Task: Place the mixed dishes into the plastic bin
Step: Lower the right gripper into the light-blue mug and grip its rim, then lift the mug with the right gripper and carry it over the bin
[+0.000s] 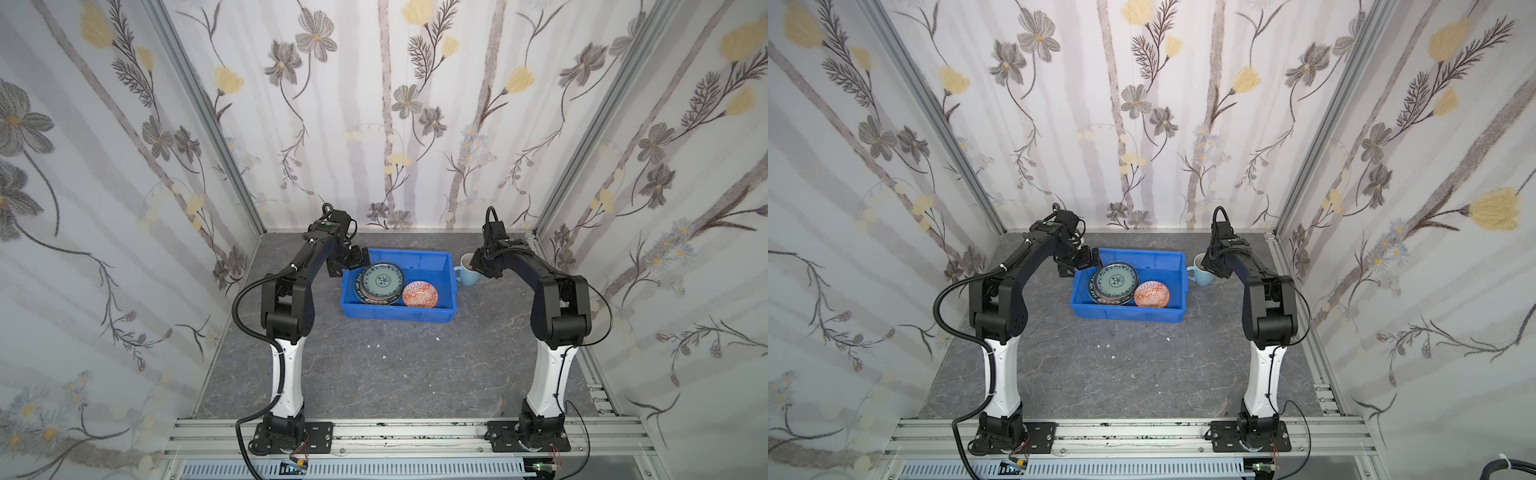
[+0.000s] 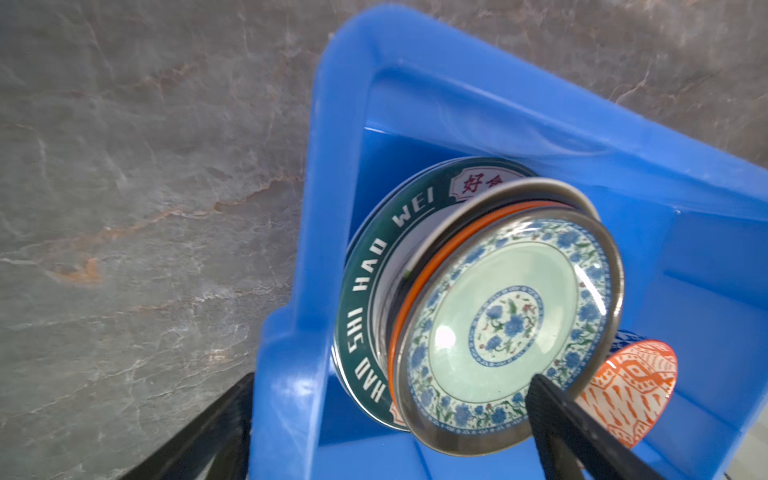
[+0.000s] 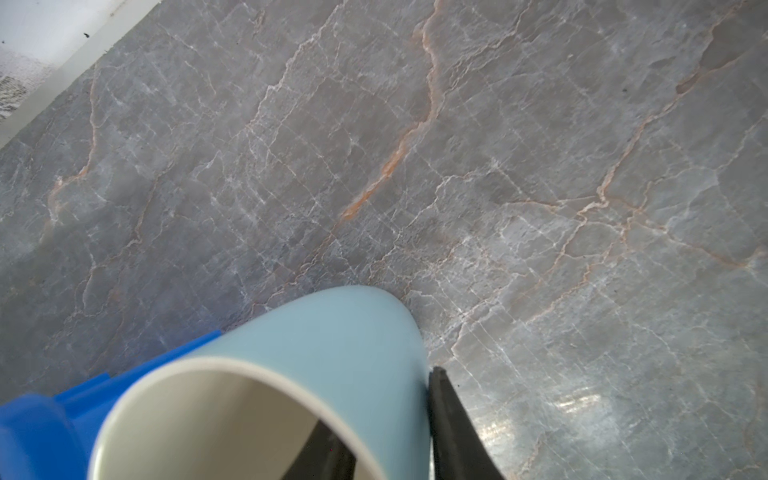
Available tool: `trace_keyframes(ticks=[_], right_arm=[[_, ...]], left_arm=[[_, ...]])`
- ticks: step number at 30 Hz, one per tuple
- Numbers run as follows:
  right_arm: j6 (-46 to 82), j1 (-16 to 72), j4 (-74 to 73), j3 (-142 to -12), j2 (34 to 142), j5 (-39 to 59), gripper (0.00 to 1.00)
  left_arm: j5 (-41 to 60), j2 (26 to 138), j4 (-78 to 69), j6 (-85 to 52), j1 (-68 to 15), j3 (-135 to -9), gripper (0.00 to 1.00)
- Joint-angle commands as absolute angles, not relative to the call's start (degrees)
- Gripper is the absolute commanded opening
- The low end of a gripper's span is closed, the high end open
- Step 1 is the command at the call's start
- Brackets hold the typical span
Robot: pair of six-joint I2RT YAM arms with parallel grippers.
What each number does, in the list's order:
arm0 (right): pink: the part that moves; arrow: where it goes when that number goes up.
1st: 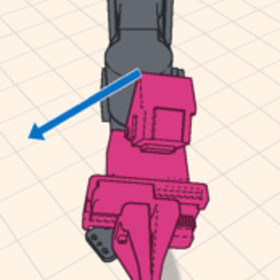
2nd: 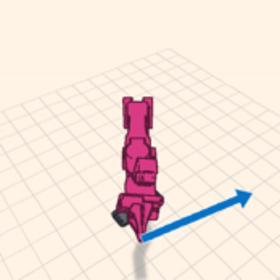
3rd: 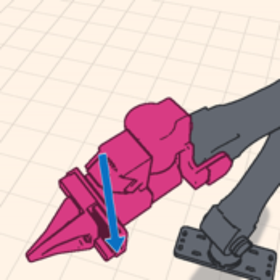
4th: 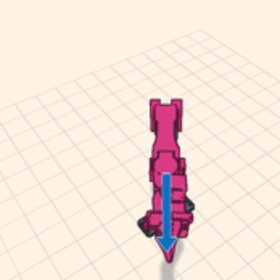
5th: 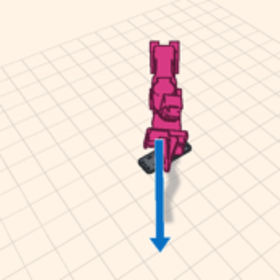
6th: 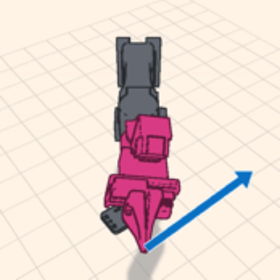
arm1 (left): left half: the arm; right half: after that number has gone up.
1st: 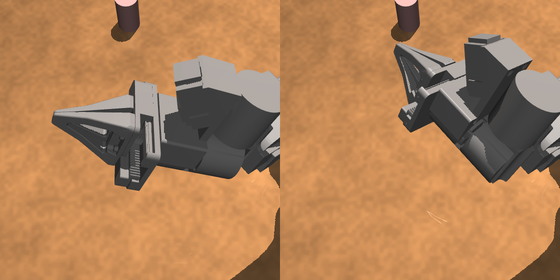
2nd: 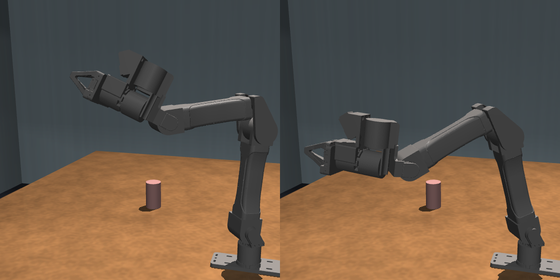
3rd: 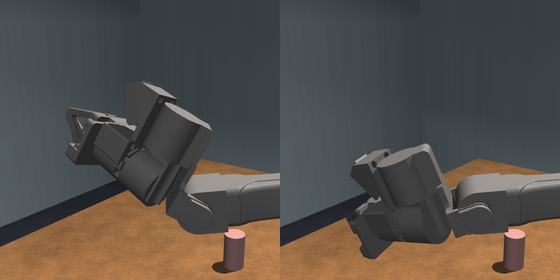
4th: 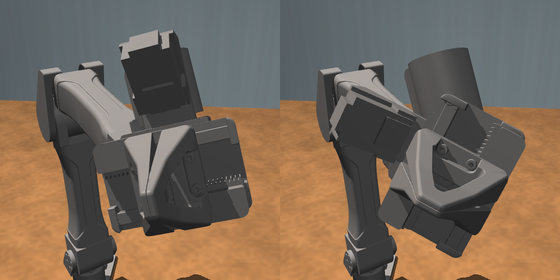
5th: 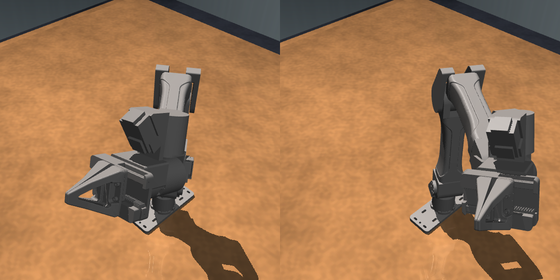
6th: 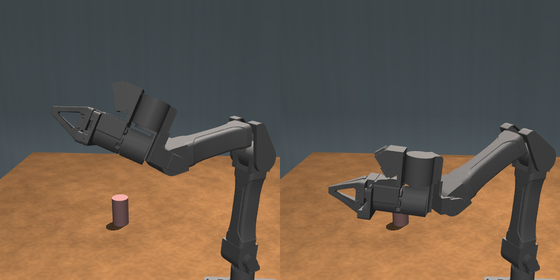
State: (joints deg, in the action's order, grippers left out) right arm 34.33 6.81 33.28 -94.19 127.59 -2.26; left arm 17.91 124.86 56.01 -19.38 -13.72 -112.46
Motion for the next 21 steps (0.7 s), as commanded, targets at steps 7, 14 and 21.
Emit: trace_keyframes(ticks=[7,14,21], right_arm=[[31.7,6.4,35.0,-95.5,128.1,-1.0,0.15],[31.0,6.3,35.9,-95.9,127.8,-1.3,0.11],[30.7,6.3,36.2,-95.7,126.5,-1.5,0.10]], left_arm=[[18.0,120.7,54.2,-20.7,-14.1,-108.2,1.00],[19.4,118.1,51.7,-22.1,-14.1,-104.3,1.00],[17.4,116.2,52.6,-20.7,-13.4,-103.0,1.00]])
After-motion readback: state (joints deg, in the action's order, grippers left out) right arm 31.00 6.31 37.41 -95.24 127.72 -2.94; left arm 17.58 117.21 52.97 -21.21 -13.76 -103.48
